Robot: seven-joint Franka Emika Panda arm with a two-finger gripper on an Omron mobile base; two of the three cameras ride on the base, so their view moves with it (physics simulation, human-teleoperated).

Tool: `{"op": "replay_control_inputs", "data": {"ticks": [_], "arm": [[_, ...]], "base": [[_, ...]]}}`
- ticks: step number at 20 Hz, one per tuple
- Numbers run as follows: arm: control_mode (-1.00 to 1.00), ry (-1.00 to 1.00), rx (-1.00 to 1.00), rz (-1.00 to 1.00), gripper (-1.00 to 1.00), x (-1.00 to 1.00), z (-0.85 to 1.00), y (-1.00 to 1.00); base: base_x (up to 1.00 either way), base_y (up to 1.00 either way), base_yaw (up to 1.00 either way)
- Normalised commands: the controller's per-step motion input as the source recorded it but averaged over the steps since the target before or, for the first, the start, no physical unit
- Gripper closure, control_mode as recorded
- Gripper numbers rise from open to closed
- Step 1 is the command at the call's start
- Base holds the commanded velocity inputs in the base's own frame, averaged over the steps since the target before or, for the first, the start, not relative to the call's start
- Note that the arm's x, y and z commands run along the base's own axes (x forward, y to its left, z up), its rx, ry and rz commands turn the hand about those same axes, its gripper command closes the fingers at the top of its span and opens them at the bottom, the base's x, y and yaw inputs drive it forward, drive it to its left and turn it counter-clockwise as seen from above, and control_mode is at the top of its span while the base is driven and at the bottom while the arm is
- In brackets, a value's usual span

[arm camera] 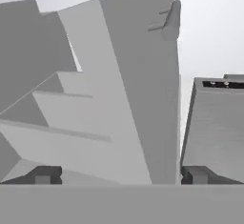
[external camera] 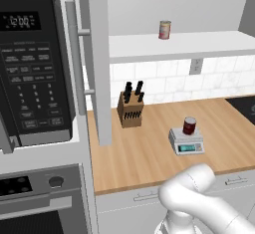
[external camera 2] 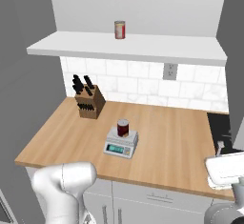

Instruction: Pick the canned food and place it on the digital scale for weighing, and close the cabinet.

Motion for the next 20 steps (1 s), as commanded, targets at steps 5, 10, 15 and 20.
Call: {"op": "replay_control_inputs", "data": {"ticks": [5, 10, 15, 20], "arm": [[-1.0, 0.07, 0.08, 0.06, -1.0, 0.26, -0.16, -0.63], [-1.0, 0.04, 0.07, 0.02, -1.0, 0.03, -0.14, -0.62], [-1.0, 0.05, 0.02, -0.01, -1.0, 0.04, 0.25, -0.16], [-1.0, 0.07, -0.04, -0.05, -1.0, 0.0, 0.53, 0.19]], "base": [[0.0, 0.0, 0.0], [0.0, 0.0, 0.0], [0.0, 0.0, 0.0], [0.0, 0.0, 0.0]]}}
